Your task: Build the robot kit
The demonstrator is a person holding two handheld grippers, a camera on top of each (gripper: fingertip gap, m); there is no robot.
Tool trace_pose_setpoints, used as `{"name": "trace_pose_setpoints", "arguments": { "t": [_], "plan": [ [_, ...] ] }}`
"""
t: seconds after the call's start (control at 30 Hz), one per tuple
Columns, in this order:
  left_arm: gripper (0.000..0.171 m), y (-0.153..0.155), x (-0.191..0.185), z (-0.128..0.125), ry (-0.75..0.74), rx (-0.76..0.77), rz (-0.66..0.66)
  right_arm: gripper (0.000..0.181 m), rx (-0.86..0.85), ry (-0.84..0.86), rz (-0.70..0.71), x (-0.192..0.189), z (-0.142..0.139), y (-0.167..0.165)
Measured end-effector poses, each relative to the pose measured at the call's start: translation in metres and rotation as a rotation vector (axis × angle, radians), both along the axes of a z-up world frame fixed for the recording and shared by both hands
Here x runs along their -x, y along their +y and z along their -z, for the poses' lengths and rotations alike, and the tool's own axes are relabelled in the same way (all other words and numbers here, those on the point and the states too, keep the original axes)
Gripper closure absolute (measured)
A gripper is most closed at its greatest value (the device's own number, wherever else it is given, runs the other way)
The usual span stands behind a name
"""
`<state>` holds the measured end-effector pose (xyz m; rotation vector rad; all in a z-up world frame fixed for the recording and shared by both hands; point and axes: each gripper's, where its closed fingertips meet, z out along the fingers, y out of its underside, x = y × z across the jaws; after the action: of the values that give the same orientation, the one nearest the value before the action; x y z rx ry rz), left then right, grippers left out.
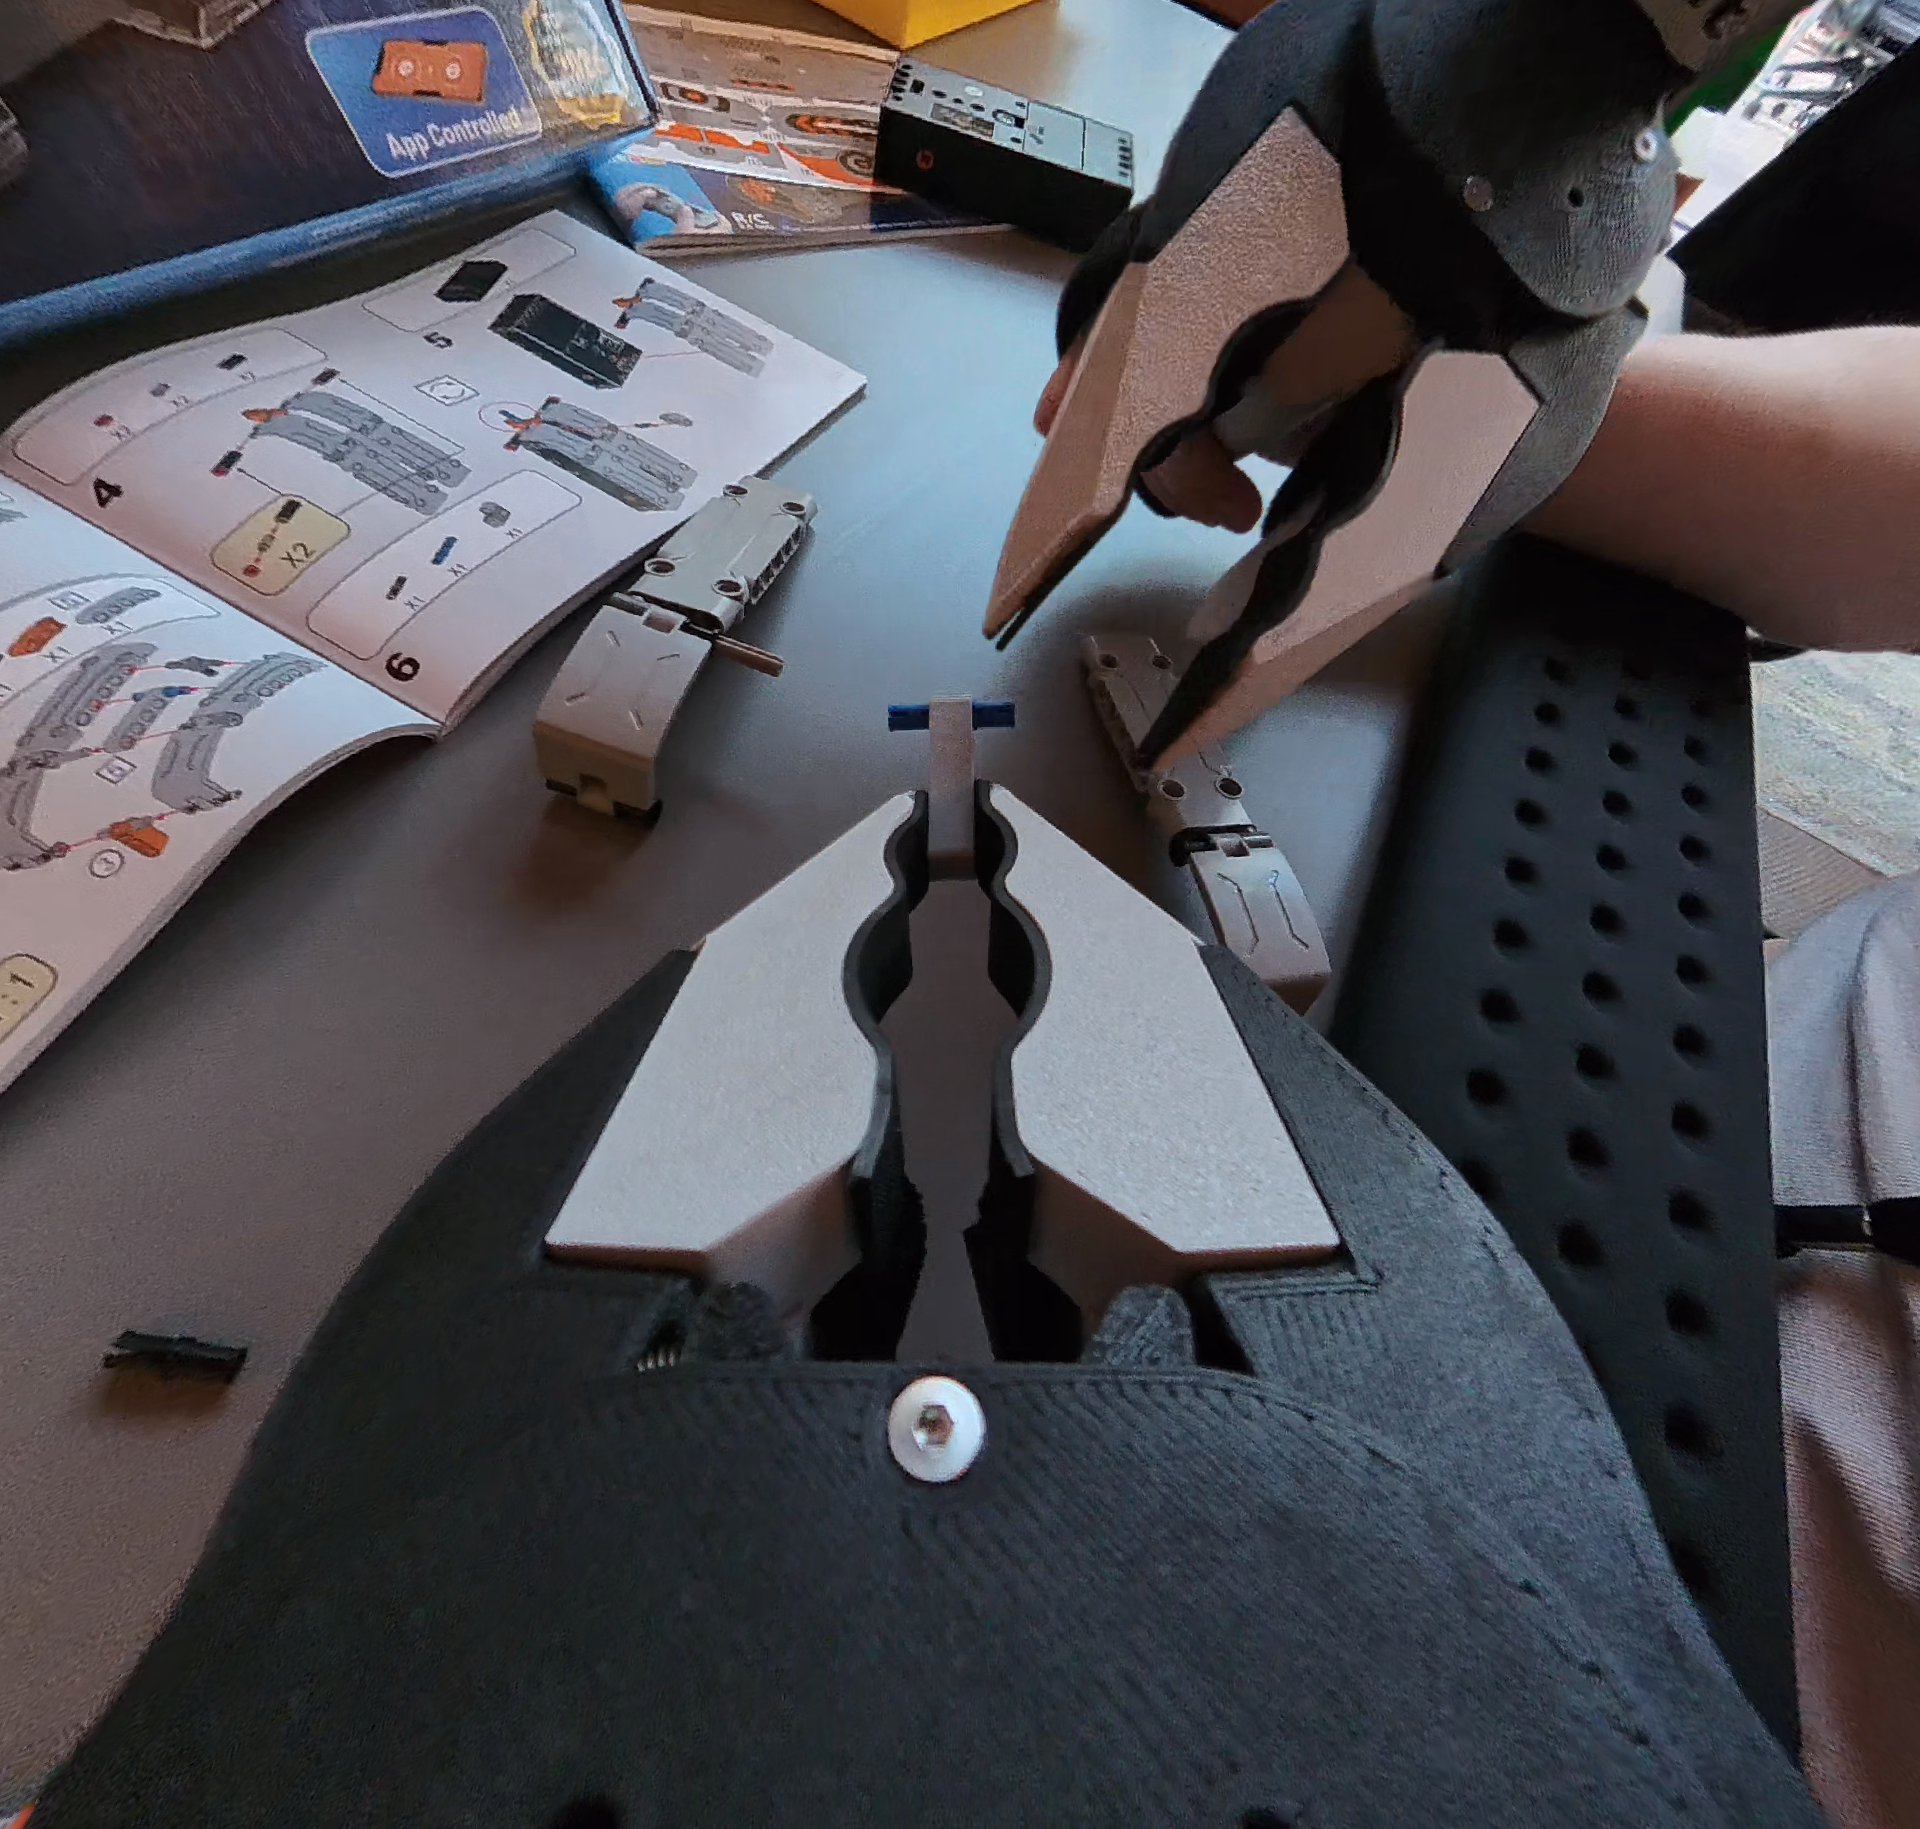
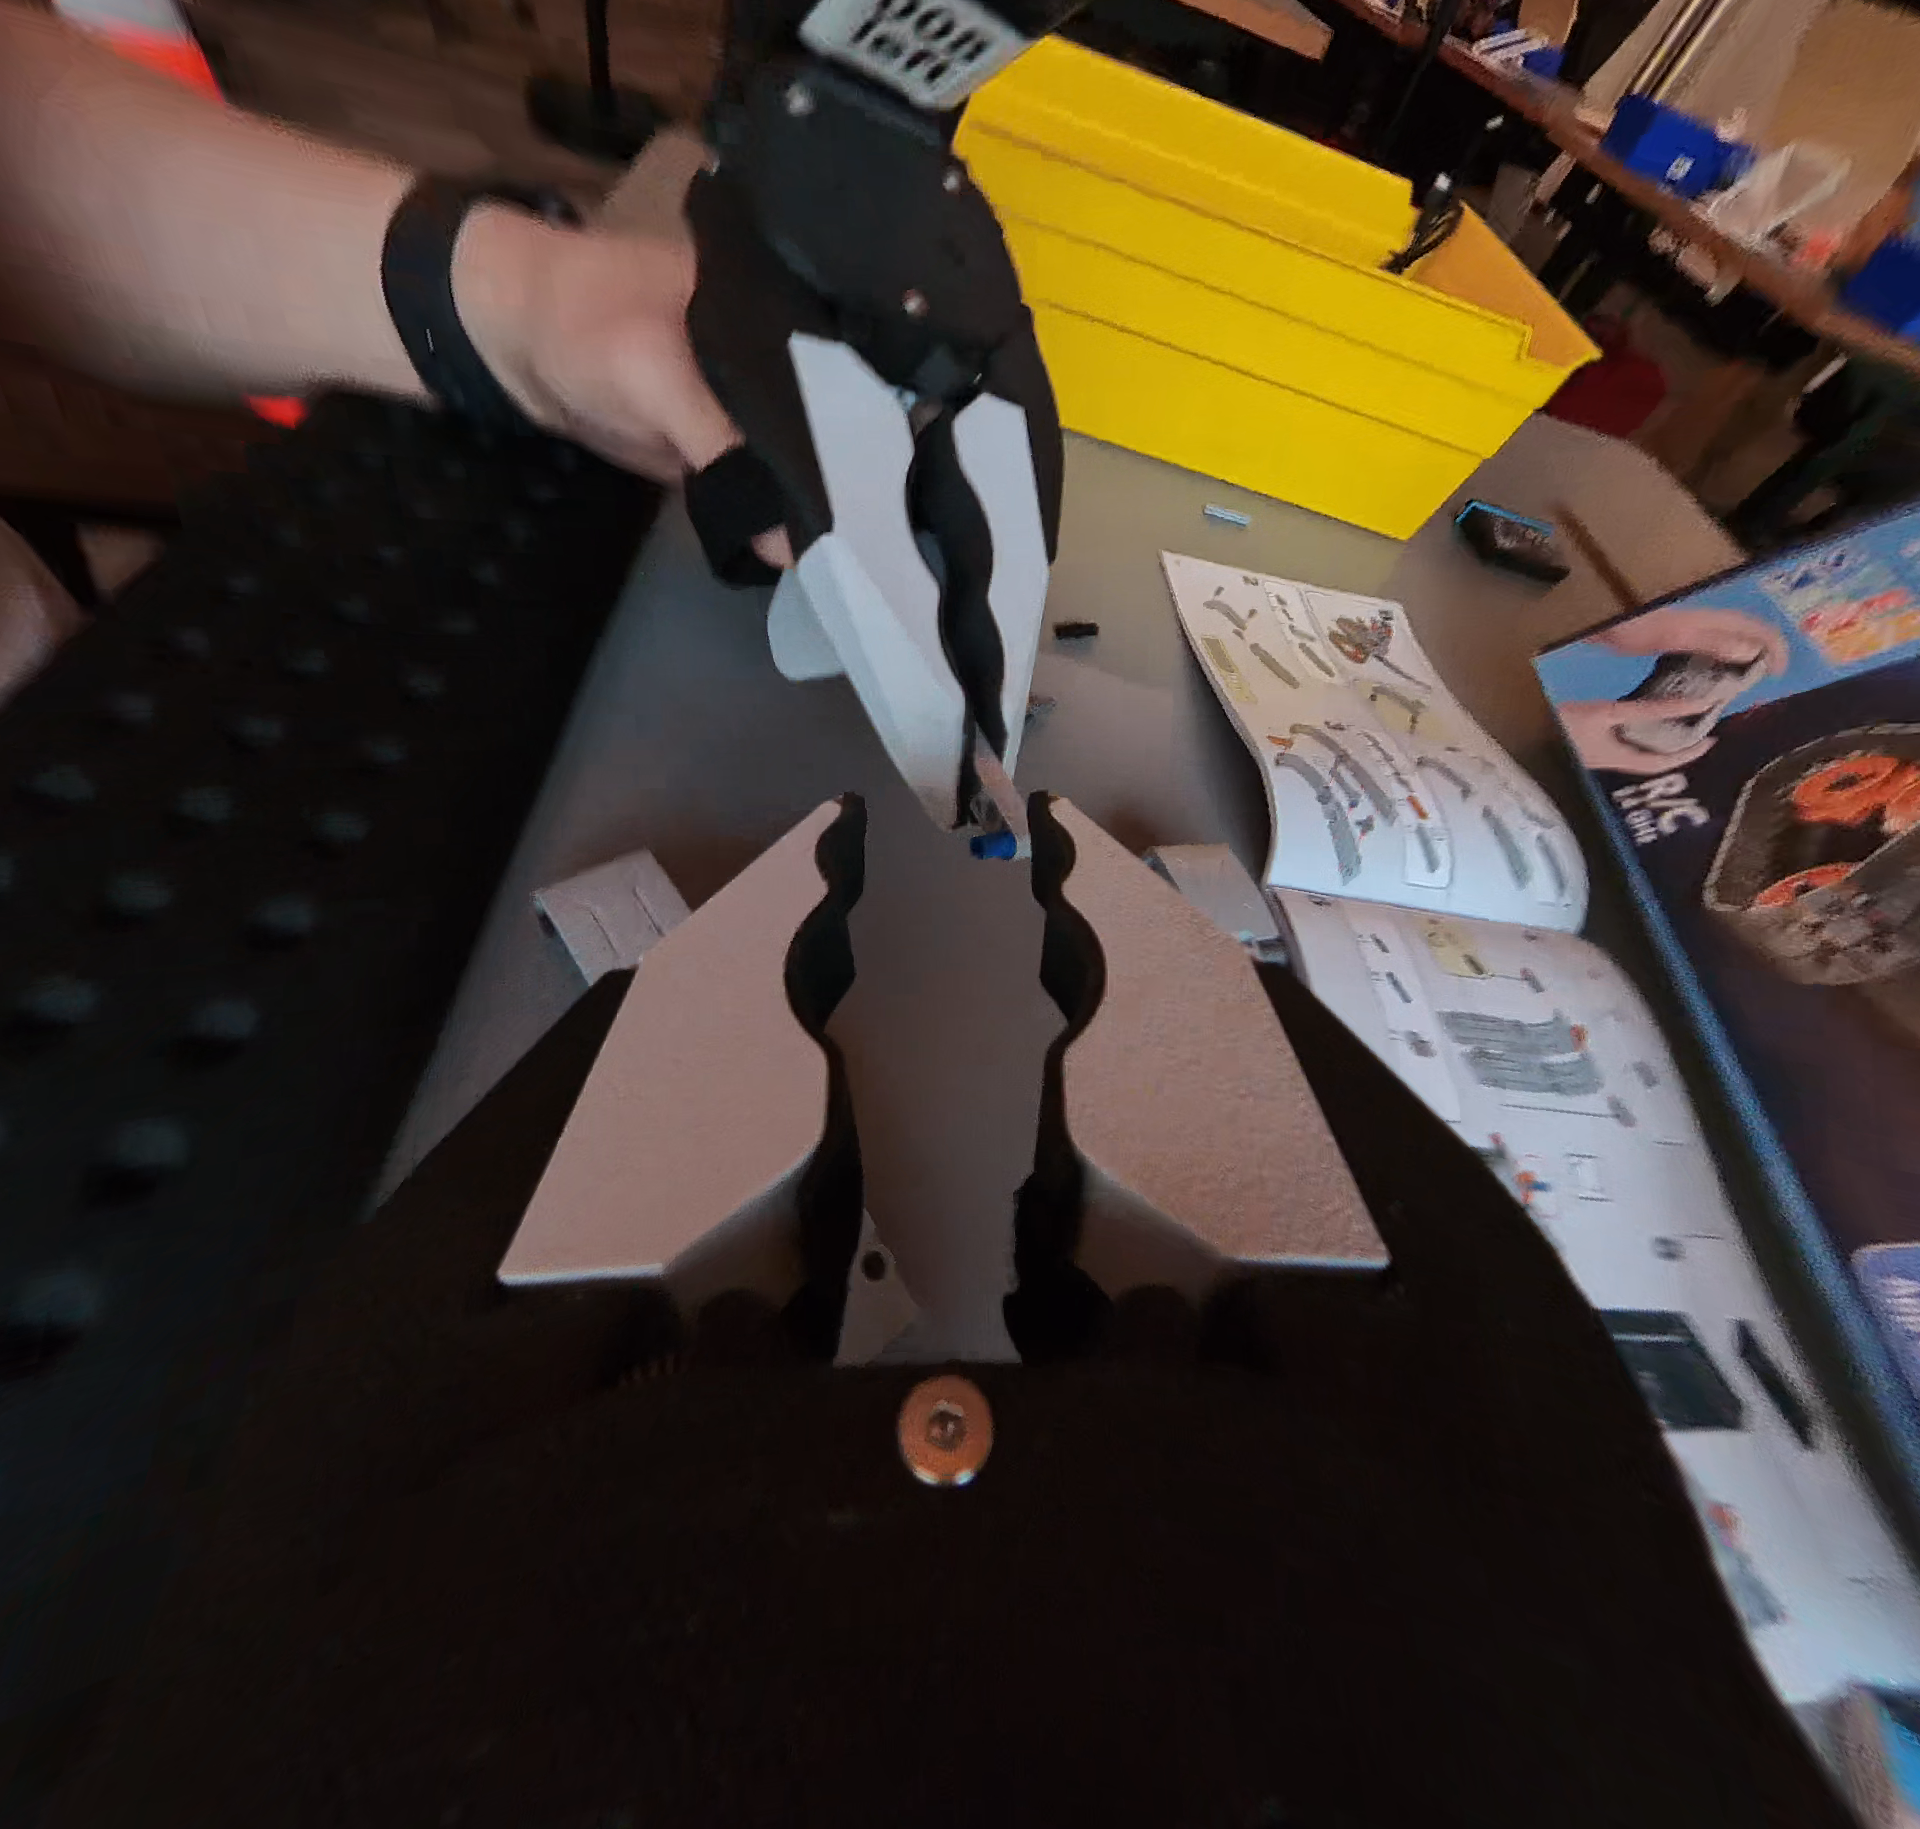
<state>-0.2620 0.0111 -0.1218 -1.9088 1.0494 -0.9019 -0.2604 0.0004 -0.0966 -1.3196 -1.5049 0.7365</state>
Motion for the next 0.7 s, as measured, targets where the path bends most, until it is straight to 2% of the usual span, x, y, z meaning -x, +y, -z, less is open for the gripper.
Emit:
{"name": "trace_pose_setpoints", "arguments": {
  "t": [0.07, 0.23, 0.4, 0.6, 0.7],
  "plan": [
    [0.165, -0.002, -0.002, 0.002, -0.006, 0.032, 0.013, 0.151, -0.091, -0.035, -0.012, -0.002, 0.007, 0.0],
    [0.165, -0.004, -0.004, 0.001, -0.038, 0.083, 0.032, 0.153, -0.035, -0.014, -0.037, -0.003, 0.009, 0.0],
    [0.166, -0.01, -0.007, -0.002, -0.093, 0.155, 0.067, 0.155, -0.216, -0.095, -0.018, -0.004, 0.017, 0.003],
    [0.166, -0.014, -0.01, 0.003, -0.061, 0.155, 0.094, 0.166, -0.408, -0.134, 0.014, -0.002, 0.014, 0.003],
    [0.165, -0.017, -0.011, 0.006, -0.044, 0.159, 0.109, 0.173, -0.445, -0.181, -0.016, -0.001, 0.02, -0.002]
  ]
}}
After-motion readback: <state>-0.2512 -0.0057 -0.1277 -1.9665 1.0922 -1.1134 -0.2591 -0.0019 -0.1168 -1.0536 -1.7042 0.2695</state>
